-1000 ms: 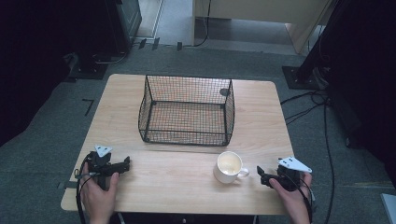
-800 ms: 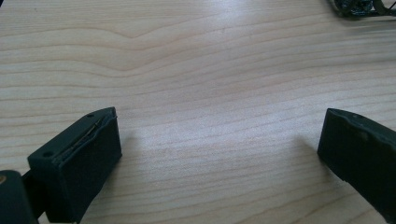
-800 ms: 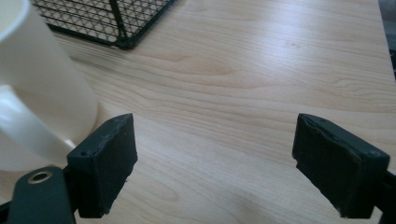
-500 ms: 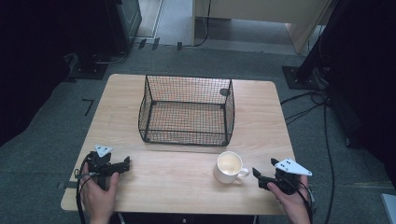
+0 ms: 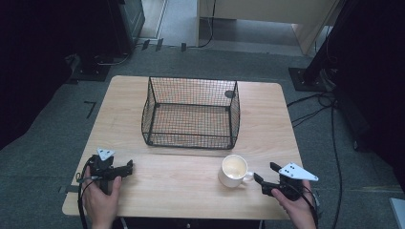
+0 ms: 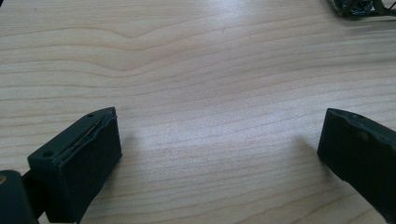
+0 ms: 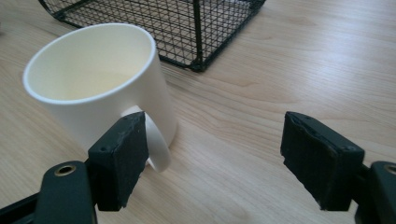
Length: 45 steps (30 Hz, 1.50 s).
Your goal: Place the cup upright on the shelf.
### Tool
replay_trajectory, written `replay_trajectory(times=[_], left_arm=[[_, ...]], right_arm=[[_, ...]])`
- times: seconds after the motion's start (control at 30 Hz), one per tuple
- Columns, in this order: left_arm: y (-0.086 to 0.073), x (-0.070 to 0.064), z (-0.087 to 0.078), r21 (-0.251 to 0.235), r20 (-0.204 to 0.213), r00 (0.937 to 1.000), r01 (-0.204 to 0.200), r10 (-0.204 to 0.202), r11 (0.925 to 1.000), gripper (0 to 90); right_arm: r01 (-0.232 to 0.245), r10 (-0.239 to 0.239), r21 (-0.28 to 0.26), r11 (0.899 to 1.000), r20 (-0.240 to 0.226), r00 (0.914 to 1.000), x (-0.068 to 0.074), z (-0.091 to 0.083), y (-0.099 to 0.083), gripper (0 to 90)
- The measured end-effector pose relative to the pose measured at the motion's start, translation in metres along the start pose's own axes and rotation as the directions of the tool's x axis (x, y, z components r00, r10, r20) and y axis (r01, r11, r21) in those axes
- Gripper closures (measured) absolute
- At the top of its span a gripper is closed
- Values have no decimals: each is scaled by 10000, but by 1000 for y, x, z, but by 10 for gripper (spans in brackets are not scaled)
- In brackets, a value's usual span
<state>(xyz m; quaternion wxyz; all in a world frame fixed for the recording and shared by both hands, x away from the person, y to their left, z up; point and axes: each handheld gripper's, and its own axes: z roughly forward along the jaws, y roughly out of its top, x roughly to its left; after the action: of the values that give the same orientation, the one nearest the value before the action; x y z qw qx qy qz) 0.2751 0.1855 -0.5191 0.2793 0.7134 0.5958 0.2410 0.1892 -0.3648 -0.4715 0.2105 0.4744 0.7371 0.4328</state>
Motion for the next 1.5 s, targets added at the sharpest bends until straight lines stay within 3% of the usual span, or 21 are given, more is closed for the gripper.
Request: replay_trajectory(times=[0.17, 0.37, 0.7, 0.93, 1.23, 1.4, 1.5], left_arm=[[0, 0, 0, 0, 0, 10000, -1, 1, 10000, 0], [0, 0, 0, 1, 0, 10000, -2, 2, 10000, 0], [0, 0, 0, 1, 1, 10000, -1, 1, 10000, 0], [0, 0, 0, 2, 0, 10000, -2, 2, 10000, 0], [0, 0, 0, 1, 0, 10000, -2, 2, 10000, 0], [0, 0, 0, 0, -1, 10000, -1, 1, 10000, 0], [0, 0, 0, 0, -1, 10000, 0, 0, 10000, 0]], right_arm=[[82, -81, 24, 10000, -369, 9993, 3, 1, 0, 247], [313, -299, 139, 9994, -900, 9955, 8, 6, -1, 324], [379, -344, 242, 9990, -1319, 9907, 12, 13, -6, 529], [711, -635, 433, 9965, -1564, 9856, 15, 19, -10, 657], [854, -761, 488, 9952, -1682, 9828, 20, 22, -11, 698], [1167, -1027, 744, 9904, -1710, 9799, 29, 27, -12, 656], [1262, -1094, 922, 9877, -1684, 9796, 34, 31, -12, 693]])
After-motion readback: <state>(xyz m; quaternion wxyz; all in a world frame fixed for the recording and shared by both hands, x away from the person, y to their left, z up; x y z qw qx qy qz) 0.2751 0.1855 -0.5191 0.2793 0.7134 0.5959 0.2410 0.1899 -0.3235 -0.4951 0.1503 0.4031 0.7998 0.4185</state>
